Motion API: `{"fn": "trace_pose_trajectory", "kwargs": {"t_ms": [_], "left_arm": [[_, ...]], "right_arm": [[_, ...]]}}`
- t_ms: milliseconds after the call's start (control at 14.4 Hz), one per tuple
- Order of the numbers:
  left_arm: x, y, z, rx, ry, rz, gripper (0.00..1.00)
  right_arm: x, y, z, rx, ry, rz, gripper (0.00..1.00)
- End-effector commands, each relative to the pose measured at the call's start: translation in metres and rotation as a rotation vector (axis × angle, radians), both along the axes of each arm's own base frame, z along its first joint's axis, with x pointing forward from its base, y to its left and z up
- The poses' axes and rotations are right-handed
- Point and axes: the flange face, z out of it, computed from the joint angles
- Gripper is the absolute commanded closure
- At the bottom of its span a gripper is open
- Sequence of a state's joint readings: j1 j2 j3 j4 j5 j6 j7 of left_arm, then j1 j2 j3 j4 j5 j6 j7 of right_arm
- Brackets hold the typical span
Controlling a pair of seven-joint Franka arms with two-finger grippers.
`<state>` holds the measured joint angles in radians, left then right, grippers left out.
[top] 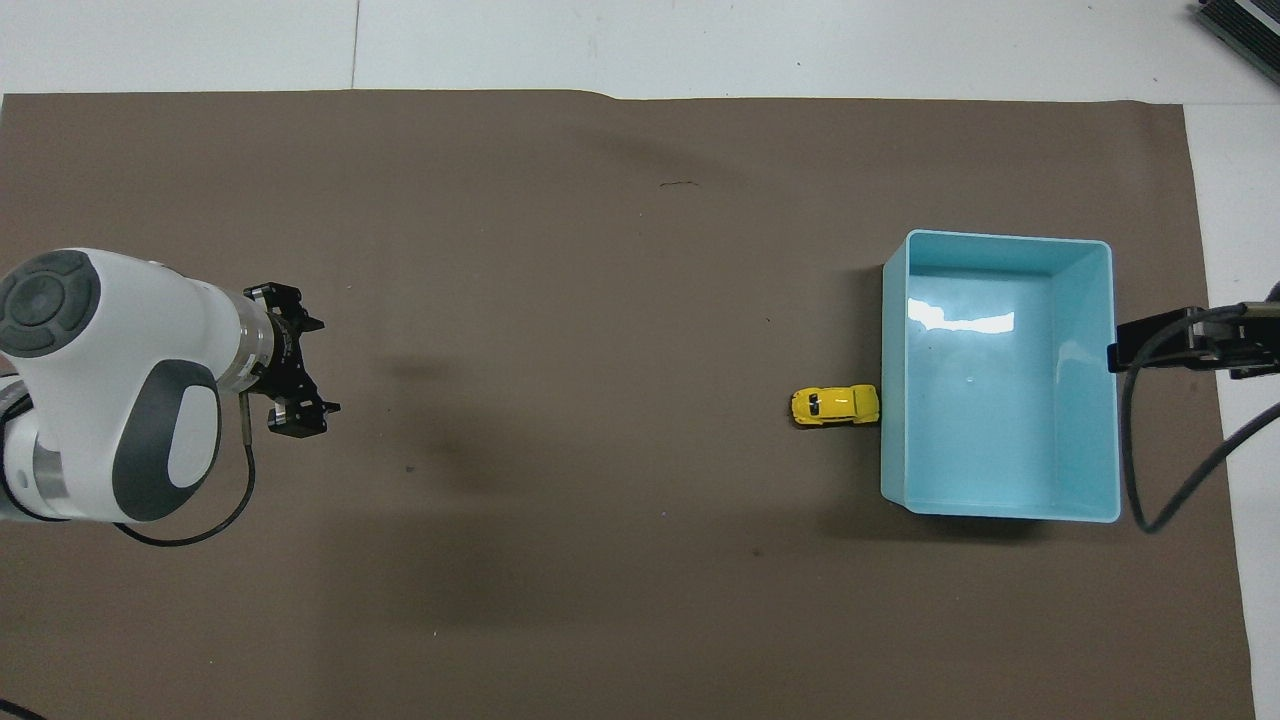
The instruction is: Wind up and store yellow beetle car
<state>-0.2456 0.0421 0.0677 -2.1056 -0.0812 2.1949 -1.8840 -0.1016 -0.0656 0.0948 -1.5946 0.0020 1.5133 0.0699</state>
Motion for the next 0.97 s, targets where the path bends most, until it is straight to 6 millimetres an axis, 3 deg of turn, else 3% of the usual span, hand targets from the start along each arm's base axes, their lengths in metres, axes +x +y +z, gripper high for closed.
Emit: {"fn": "trace_pose_trajectory", "kwargs": {"t_ms": [0, 348, 766, 905], "left_arm": [[0.003, 0.003, 0.007, -0.001, -0.001, -0.012, 0.00], [0.014, 0.004, 0.045, -0.007, -0.038, -0.010, 0.00], [0.027, 0.013, 0.087, -0.007, -0.074, -0.001, 0.00], [0.029, 0.019, 0.102, 0.000, -0.068, -0.083, 0.00]], "right_arm": [[-0.006, 0.003, -0.001, 0.013, -0.006, 0.042, 0.00], [0.015, 0.014, -0.026, 0.017, 0.023, 0.026, 0.00], [0.045, 0.054, -0.066, 0.008, 0.020, -0.109, 0.00], [0.052, 0.065, -0.078, 0.005, 0.020, -0.208, 0.00]]}}
